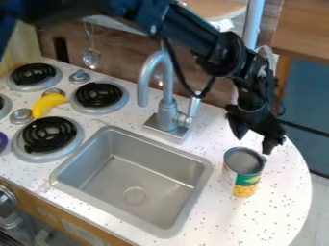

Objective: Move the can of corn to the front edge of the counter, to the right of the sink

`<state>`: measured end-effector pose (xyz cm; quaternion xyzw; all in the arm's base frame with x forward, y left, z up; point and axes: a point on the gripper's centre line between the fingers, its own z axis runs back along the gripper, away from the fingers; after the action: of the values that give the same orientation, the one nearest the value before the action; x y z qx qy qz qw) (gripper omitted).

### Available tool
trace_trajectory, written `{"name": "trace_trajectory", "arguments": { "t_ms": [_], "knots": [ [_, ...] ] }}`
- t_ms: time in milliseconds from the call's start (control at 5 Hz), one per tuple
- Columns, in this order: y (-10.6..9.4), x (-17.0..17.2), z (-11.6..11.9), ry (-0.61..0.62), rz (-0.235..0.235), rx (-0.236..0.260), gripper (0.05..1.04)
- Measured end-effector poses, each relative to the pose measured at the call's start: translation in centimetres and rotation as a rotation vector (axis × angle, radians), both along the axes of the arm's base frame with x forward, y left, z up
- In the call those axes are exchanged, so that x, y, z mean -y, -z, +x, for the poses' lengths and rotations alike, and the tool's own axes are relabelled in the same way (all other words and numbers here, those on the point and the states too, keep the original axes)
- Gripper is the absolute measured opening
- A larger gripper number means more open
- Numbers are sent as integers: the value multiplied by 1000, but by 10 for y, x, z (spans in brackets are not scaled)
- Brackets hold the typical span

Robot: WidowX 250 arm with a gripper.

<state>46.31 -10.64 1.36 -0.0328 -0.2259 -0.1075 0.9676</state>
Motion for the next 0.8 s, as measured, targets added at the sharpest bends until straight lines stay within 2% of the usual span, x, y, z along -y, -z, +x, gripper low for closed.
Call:
{"name": "trace_trajectory", "arguments": {
  "t_ms": [200, 400, 800],
  "knots": [
    [1, -1, 9, -14, 5, 34, 1000],
    [9, 3, 14, -22, 13, 43, 1000],
    [27, 12, 14, -18, 35, 27, 1000]
  ]
}}
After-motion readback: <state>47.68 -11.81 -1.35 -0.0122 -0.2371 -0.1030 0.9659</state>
